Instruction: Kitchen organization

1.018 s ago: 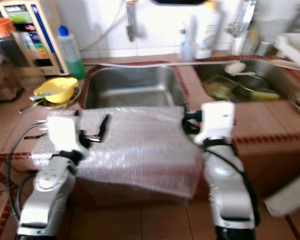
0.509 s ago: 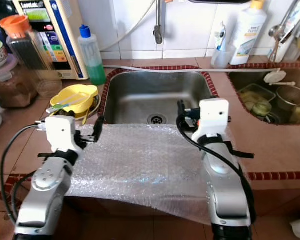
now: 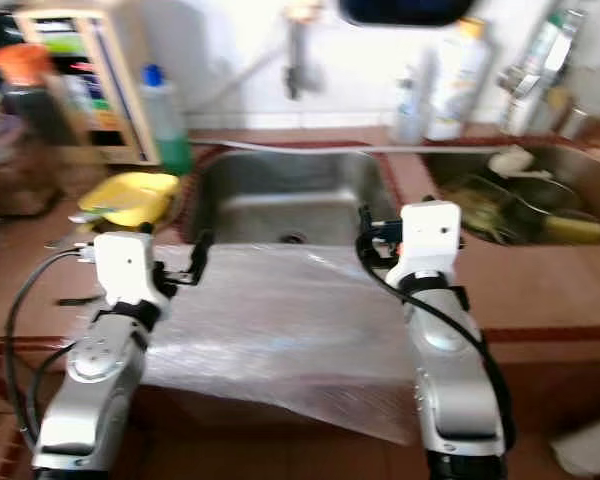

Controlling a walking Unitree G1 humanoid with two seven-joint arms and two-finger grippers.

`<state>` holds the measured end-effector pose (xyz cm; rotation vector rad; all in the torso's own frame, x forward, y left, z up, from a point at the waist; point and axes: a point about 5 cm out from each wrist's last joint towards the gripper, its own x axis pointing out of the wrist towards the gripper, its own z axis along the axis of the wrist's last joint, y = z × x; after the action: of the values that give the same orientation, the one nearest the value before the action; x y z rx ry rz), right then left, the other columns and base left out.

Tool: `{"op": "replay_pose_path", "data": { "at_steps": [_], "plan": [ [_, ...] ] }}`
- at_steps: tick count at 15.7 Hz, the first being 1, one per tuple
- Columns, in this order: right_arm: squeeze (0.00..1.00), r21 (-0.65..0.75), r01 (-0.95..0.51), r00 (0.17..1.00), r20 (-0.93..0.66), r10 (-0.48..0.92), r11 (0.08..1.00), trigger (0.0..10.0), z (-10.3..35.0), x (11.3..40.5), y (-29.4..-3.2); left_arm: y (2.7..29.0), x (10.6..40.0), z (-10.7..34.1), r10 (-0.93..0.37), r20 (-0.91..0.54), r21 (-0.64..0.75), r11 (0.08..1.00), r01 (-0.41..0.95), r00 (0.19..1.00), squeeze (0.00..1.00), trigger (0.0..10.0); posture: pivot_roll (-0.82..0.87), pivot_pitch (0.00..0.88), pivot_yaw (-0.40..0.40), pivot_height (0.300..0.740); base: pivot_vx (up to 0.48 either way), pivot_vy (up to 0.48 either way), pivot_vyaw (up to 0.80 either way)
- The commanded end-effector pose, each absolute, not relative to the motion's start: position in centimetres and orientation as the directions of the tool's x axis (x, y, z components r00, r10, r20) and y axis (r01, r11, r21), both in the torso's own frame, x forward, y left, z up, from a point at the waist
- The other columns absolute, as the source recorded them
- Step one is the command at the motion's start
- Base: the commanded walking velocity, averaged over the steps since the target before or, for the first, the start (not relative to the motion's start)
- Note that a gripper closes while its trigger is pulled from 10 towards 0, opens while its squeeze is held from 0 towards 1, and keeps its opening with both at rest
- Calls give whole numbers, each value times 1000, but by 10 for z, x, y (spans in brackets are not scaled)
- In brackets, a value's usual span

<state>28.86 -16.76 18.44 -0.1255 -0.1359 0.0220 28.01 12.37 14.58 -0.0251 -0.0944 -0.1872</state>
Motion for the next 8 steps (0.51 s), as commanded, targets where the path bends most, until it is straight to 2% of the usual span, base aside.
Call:
{"op": "replay_pose_path", "data": {
  "at_steps": [1, 4, 8],
  "plan": [
    [0, -117, -16, 989, 146, 33, 993, 10000, 188, 288, -166, 128, 281, 147, -167, 98, -7, 986, 168, 981, 0, 10000, -33, 74, 14, 740, 0, -472, 0],
    [0, -114, -28, 988, 145, 44, 993, 10000, 188, 288, -163, 129, 282, 148, -159, 103, -10, 987, 160, 982, 0, 10000, -30, 75, 14, 740, 0, -450, 0],
    [0, -96, -51, 987, 145, 64, 994, 10000, 188, 288, -159, 135, 285, 149, -103, 102, -15, 994, 105, 989, 0, 10000, -23, 78, 15, 740, 0, 0, 0]
  ]
}}
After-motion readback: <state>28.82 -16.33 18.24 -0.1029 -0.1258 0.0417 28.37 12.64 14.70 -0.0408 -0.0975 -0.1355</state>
